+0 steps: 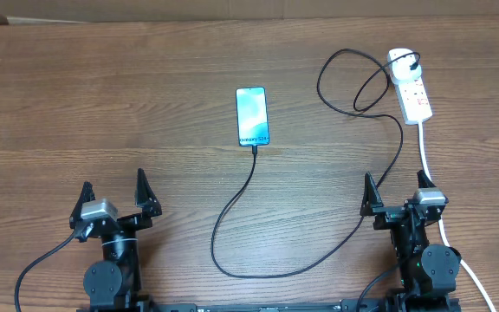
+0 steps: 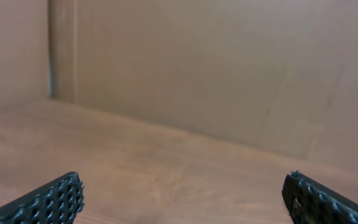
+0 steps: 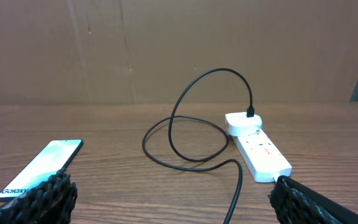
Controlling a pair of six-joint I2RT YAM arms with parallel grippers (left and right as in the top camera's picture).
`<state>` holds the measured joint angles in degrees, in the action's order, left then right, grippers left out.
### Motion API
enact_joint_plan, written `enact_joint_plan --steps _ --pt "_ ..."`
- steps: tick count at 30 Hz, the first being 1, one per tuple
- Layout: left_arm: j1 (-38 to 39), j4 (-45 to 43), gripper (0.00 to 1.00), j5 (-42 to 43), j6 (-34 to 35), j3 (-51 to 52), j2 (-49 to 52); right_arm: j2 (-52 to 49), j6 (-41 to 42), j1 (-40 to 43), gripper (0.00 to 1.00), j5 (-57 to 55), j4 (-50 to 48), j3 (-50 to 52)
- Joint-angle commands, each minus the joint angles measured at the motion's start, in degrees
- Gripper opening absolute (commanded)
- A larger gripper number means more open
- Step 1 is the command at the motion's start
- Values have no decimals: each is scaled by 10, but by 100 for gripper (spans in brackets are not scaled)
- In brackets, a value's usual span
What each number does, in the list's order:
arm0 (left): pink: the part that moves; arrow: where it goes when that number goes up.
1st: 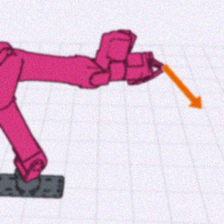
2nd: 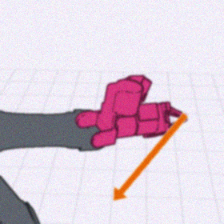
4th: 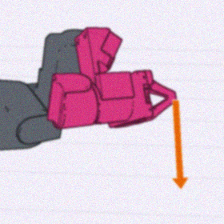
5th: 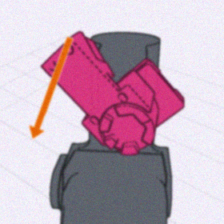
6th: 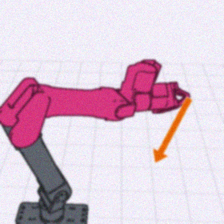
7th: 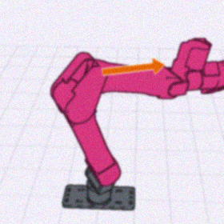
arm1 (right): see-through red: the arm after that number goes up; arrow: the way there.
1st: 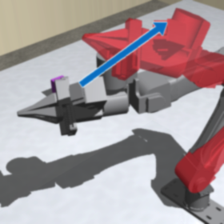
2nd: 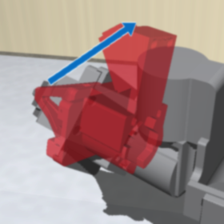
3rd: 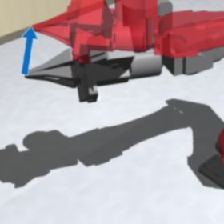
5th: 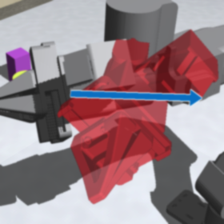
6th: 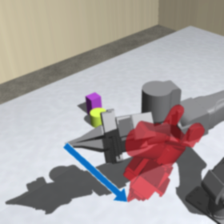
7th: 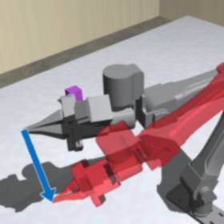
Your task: Plug charger to phone and switch on socket
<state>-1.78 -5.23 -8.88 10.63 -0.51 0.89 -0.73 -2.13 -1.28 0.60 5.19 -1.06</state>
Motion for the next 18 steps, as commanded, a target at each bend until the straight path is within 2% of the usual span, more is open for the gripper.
enact_joint_plan --steps 1,6,12,18 --pt "-12 24 100 -16 7 3 -7 6 2 -4 100 -5 -3 6" --pt "-5 87 100 -33 -13 3 -7 6 2 -4 100 -5 -3 6" --pt "14 85 99 -40 -82 3 -7 6 2 -4 100 -5 -3 6" --pt "14 89 100 -24 -99 2 -7 6 2 -4 100 -5 -3 6"
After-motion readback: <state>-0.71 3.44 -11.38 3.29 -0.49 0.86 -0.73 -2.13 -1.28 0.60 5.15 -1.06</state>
